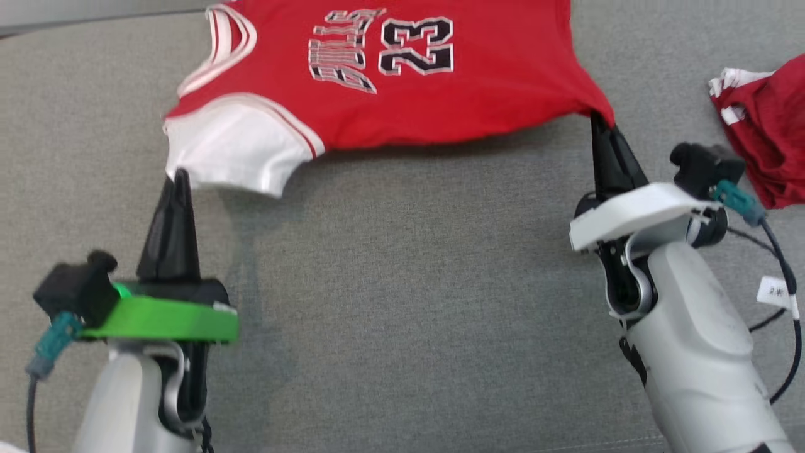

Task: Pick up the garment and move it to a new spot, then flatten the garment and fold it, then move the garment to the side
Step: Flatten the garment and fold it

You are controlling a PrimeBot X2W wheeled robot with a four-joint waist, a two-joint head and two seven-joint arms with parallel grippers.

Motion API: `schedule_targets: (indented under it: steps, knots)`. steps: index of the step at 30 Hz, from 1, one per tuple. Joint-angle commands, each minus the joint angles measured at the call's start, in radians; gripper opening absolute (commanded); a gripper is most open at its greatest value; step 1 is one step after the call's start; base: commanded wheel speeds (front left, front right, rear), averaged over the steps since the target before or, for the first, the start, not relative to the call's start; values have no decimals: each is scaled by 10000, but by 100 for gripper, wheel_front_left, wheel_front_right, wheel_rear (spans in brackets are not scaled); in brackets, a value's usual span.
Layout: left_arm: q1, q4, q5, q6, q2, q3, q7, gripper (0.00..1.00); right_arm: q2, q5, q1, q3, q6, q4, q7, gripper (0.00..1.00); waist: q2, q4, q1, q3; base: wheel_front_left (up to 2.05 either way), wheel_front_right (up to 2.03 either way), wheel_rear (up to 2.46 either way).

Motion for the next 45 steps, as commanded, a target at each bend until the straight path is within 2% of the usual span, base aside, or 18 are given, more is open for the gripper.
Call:
schedule_targets:
  steps: [1,9,18,22,29,39,45]
  knots:
    - [718,-367,18,86,-69,56,-29,0,-78,84,607,17,-3,-286,-28,0,0,-144,1,-1129,0,0,0]
    - [3934,-2376,-290,661,-642,85,-20,0,-114,239,3737,-316,-3,-2166,-27,0,0,149,1,-2131,0,0,0]
    - [6391,-4270,-366,1006,-395,-235,770,0,-18,102,6449,-510,-3,-3706,75,0,0,400,1,-2664,0,0,0]
    - [7162,-4490,-519,1123,-287,-226,1097,0,17,215,7223,-684,-3,-4036,325,0,0,412,1,-2779,0,0,0]
    - [7008,-3549,-836,992,-359,-294,1189,0,30,454,7319,-634,-3,-3551,541,0,0,424,1,-2838,0,0,0]
    - [6087,-1793,-932,677,-447,-488,970,0,31,738,6484,-332,-3,-1902,272,0,0,404,1,-2371,0,0,0]
    - [5155,-1398,-691,605,-415,-532,741,0,28,834,5893,-355,-3,-1564,90,0,0,401,1,-1980,0,0,0]
